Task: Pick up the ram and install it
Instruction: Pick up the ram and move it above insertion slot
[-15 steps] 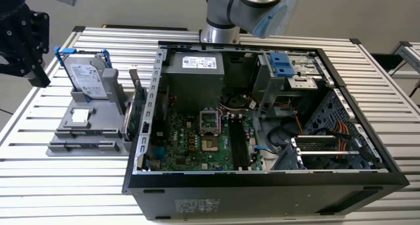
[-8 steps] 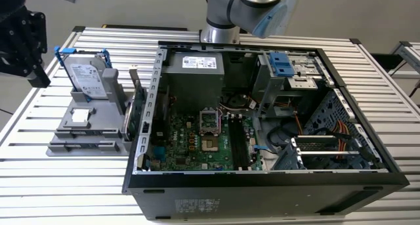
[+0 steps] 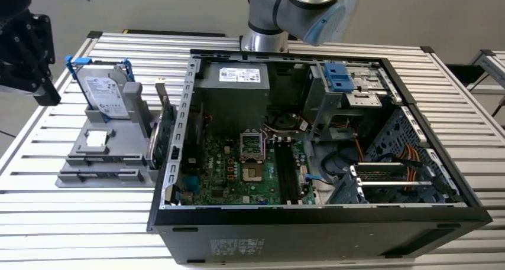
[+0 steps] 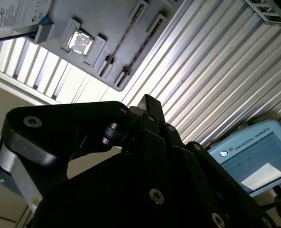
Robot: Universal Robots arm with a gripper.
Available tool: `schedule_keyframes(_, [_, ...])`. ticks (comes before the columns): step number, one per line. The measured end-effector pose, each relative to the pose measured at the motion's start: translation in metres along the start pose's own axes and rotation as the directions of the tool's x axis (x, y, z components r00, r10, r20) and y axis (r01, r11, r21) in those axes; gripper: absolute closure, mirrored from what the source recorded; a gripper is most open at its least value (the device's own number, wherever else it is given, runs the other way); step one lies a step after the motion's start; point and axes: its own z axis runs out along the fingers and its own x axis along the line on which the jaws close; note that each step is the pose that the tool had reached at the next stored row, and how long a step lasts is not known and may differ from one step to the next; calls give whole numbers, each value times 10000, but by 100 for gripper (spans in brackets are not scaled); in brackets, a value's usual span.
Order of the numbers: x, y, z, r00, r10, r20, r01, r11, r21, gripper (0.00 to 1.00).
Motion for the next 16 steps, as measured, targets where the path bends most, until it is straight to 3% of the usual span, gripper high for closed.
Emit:
schedule_keyframes(7, [-8, -1, 11, 9980, -632, -20, 632, 9980, -2, 100])
schedule_keyframes(16, [-8, -1, 15, 9975, -704, -22, 704, 9975, -2, 100])
